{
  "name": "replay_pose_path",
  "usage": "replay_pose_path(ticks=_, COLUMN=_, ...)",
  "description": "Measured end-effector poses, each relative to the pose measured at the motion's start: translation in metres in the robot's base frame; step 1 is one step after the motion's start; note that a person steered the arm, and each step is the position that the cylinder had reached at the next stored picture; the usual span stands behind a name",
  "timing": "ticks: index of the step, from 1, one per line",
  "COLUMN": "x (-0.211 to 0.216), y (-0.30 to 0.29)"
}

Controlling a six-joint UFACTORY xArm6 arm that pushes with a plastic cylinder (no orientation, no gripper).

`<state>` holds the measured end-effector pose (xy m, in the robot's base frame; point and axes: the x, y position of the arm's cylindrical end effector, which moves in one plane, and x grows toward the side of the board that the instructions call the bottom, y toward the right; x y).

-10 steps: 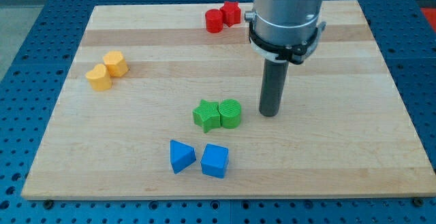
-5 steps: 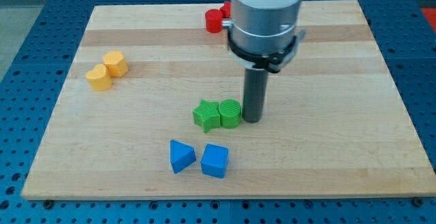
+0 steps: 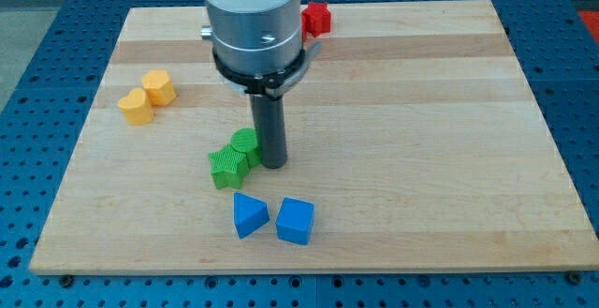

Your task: Move the green star bottom left to the green circle

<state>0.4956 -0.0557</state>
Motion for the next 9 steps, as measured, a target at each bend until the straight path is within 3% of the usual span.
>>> replay_pose_path(ticks=6, x=0.032, y=-0.14)
replay_pose_path(ticks=7, x=0.032, y=-0.1)
replay_pose_path(ticks=8, x=0.032, y=-0.013)
replay_pose_path(ticks=9, x=0.01, y=0.038)
